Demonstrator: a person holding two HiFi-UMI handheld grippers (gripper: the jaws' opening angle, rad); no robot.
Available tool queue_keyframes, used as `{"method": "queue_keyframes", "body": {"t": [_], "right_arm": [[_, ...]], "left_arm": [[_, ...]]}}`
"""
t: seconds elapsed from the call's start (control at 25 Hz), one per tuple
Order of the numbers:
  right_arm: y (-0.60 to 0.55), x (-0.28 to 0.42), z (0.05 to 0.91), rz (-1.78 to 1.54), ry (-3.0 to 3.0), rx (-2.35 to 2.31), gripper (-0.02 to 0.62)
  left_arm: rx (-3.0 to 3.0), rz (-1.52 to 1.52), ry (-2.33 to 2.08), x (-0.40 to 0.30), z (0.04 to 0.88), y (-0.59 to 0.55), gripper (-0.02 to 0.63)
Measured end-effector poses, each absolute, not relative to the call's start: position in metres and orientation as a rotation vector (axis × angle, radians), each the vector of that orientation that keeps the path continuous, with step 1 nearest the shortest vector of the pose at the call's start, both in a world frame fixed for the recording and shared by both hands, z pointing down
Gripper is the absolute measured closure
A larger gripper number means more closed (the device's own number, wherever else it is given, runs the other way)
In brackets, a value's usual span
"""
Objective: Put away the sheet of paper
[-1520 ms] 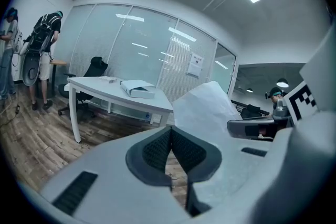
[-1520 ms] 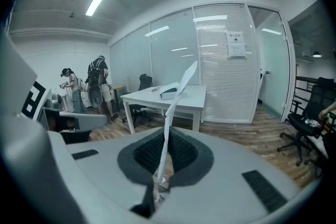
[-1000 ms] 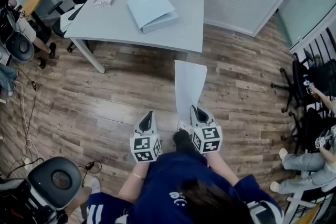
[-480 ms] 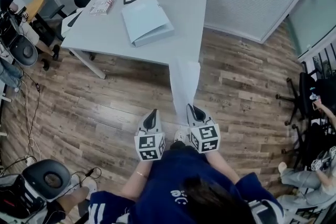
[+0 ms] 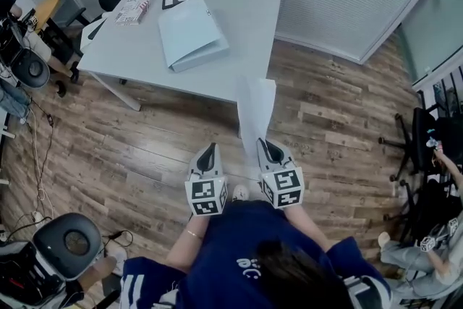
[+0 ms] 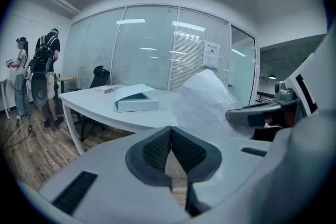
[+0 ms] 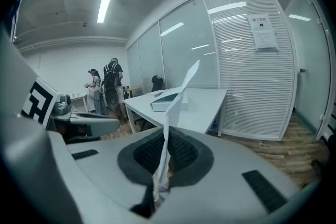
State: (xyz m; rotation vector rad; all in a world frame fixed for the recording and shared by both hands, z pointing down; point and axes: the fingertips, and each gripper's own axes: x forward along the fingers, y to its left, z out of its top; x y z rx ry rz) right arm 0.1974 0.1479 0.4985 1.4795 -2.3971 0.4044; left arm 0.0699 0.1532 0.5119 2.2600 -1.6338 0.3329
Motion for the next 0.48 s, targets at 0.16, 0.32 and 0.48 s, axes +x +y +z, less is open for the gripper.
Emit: {"method": "queue_keyframes", "body": {"t": [0.16,0.32,0.48], "right_arm": [[0.138,0.201,0.497,0.404,-2.404,1.477,0.588],[0.129,0.202,0.499,0.411,-2.405,1.467,0.588],[0.112,0.203,0.5,0.41,-2.396,1.484,0.588]], "left_arm": [[2.268,0.329,-1.653,0.073,0.51,0.137,0.603],[2.253,0.334,-1.688,0.066,0.514,0.122,0.603],[2.269,0.35,-1.703,0.06,0.518,0.095,0.603]]}}
